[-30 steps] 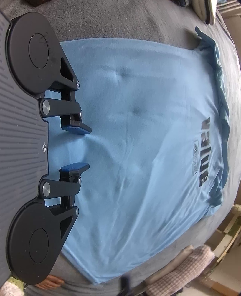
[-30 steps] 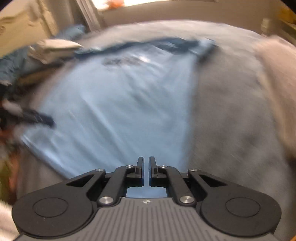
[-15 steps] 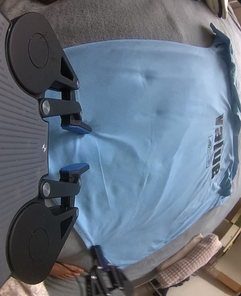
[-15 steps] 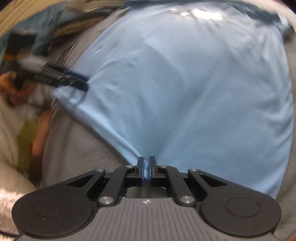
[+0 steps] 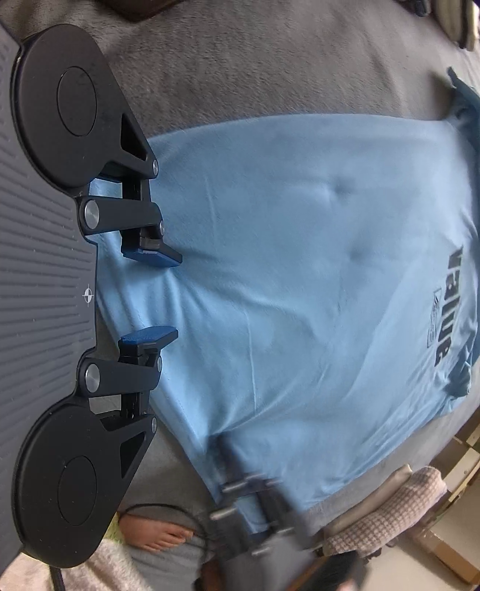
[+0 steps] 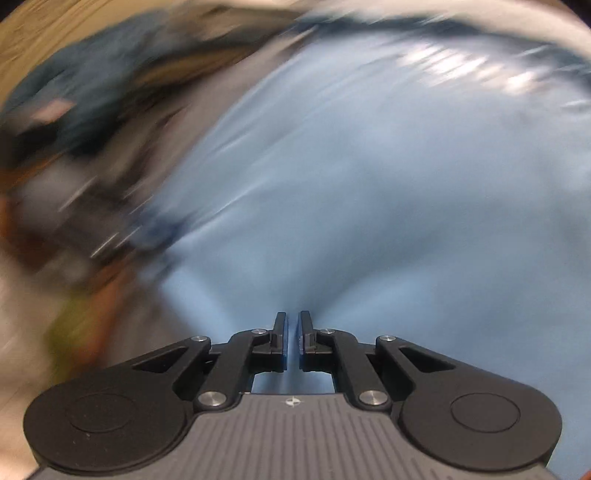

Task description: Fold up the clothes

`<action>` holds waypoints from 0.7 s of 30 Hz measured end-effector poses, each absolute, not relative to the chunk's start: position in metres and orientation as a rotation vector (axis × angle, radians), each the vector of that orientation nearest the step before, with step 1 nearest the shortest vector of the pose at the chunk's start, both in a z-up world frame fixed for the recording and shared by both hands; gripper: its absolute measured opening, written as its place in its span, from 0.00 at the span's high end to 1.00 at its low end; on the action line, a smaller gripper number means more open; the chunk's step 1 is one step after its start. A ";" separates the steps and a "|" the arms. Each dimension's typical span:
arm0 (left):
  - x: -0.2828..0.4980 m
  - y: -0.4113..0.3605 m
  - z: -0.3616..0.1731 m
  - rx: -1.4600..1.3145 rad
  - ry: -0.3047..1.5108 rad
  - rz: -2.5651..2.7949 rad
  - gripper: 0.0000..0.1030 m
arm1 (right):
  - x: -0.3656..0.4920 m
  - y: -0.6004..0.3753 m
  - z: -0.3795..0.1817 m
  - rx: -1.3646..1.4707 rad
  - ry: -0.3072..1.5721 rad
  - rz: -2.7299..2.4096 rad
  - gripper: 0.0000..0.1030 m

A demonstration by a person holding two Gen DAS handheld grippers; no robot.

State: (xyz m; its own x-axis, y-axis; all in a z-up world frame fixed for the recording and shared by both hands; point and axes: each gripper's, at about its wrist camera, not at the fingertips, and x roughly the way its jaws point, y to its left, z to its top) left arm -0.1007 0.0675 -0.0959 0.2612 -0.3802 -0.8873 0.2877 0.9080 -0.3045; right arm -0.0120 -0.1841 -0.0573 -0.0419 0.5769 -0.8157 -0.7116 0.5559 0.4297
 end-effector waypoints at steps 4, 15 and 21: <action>-0.099 0.071 -0.095 -0.073 1.239 -0.487 0.66 | -0.018 -0.173 -0.043 -0.199 1.188 1.097 0.95; -0.118 0.097 -0.081 -0.048 1.158 -0.384 0.66 | 0.024 -0.141 -0.059 -0.042 1.148 1.006 0.95; -0.114 0.116 -0.087 -0.080 1.140 -0.270 0.66 | -0.026 -0.114 -0.058 -0.163 1.196 1.207 0.95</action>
